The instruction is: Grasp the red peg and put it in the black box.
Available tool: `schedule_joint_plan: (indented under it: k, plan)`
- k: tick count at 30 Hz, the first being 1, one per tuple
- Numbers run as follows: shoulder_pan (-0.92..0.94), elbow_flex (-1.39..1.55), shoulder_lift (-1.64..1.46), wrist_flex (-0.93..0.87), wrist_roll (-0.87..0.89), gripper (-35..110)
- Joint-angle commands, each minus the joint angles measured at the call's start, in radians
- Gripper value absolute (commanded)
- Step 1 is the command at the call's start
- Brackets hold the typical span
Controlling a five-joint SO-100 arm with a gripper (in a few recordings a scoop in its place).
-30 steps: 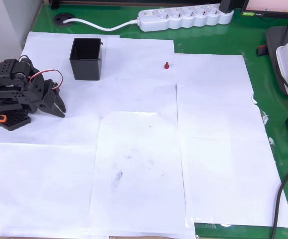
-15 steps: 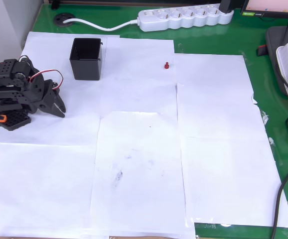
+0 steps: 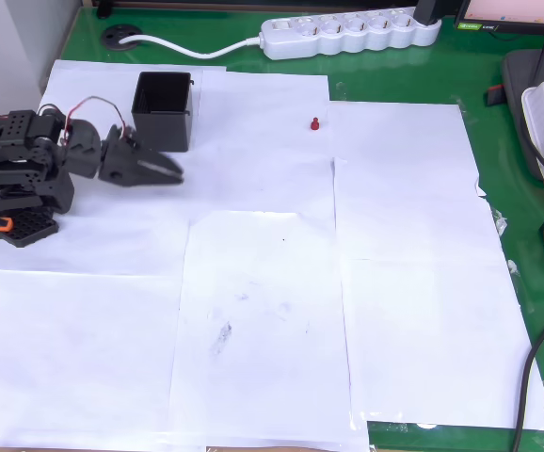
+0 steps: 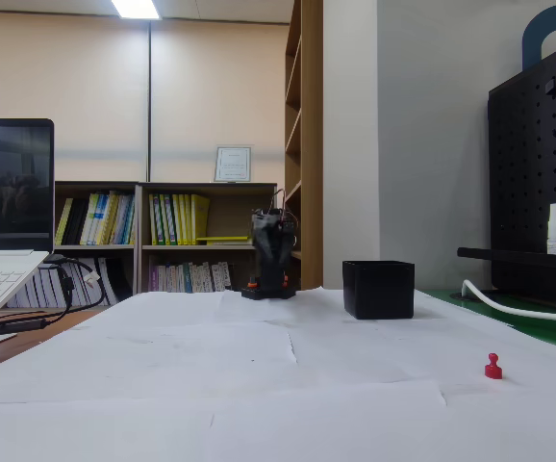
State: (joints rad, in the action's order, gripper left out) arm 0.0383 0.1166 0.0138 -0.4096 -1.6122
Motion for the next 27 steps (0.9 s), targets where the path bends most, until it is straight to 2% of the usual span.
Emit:
schedule_joint_plan:
  k: [1,7,11,16,20,27]
  plan:
    - [-0.026,0.150,-0.080,0.123,0.041,0]
    - [-0.064,0.354,-0.321,0.195,0.098,0]
    - [-0.109,0.394,-0.630,0.577,0.109,0]
    - [-0.143,0.517,-0.844,0.663,0.129,0]
    - [-0.138,0.560,-1.091,0.911,0.098,0]
    - [-0.135,0.634,-1.388,1.147,0.049,0]
